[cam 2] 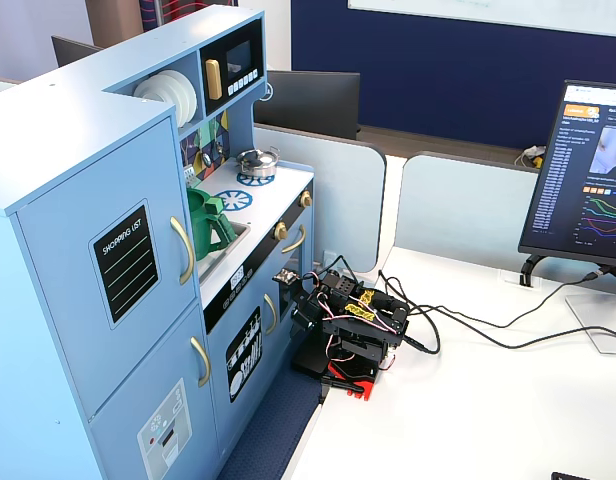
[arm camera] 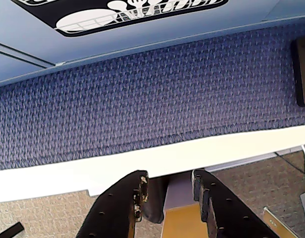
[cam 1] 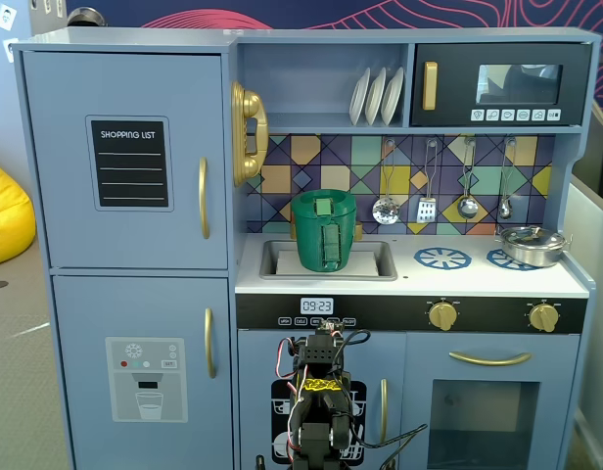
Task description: Close the left cabinet door
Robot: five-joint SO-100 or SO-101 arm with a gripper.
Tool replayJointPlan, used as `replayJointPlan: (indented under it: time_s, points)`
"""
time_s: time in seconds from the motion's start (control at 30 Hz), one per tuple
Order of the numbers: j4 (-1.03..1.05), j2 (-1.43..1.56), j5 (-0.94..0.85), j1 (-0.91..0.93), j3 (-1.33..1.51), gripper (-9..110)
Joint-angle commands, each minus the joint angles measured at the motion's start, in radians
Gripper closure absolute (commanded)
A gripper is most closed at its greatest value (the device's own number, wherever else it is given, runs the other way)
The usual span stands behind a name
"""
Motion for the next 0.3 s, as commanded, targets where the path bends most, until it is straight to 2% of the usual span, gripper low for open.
replayJointPlan:
  time_s: [0.0, 0.27]
  points:
    - [0.189, -0.005, -0.009, -0.009, -0.011, 100]
    - [0.19, -0.005, -0.009, 0.002, -0.011, 100]
